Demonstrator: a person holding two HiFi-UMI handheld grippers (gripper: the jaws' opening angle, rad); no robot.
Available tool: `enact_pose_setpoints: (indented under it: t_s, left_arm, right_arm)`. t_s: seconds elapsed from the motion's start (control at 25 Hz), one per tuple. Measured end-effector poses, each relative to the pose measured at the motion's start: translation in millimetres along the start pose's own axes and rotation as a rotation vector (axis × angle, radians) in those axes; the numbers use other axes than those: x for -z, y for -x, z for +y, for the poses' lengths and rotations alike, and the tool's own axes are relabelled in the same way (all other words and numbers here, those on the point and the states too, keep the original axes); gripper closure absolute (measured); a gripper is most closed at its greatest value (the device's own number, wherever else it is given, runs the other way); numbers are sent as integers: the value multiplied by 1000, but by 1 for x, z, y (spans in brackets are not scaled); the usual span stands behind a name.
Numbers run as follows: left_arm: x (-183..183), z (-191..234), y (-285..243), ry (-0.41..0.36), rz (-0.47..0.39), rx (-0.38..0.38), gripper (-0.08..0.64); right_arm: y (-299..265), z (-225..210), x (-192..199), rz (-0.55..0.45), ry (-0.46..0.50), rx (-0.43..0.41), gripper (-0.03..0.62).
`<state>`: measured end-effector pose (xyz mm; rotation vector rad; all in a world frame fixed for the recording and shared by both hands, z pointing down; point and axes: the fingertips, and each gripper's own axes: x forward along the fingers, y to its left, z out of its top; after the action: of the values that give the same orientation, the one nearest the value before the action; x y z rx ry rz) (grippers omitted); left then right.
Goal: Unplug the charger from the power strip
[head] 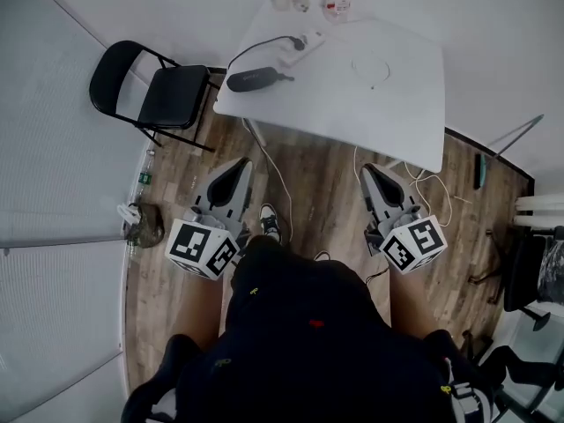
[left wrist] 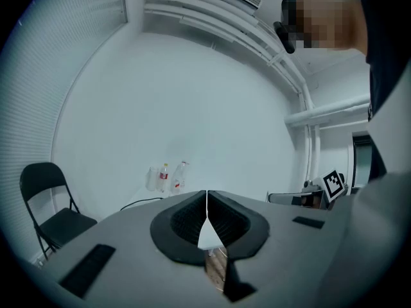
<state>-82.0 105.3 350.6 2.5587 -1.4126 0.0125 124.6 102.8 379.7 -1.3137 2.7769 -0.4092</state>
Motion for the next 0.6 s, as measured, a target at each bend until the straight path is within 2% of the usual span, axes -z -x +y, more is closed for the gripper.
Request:
enact_pose_setpoints:
  t_s: [0.16,0.6]
  left_arm:
    - [-13,49,-25,-12,4,24,537]
    - [-47,170,-82,-25,25,126,537]
  right_arm:
    - [-57,2,-10,1,18,6,566]
    - [-178,-1,-34,15,49,115,566]
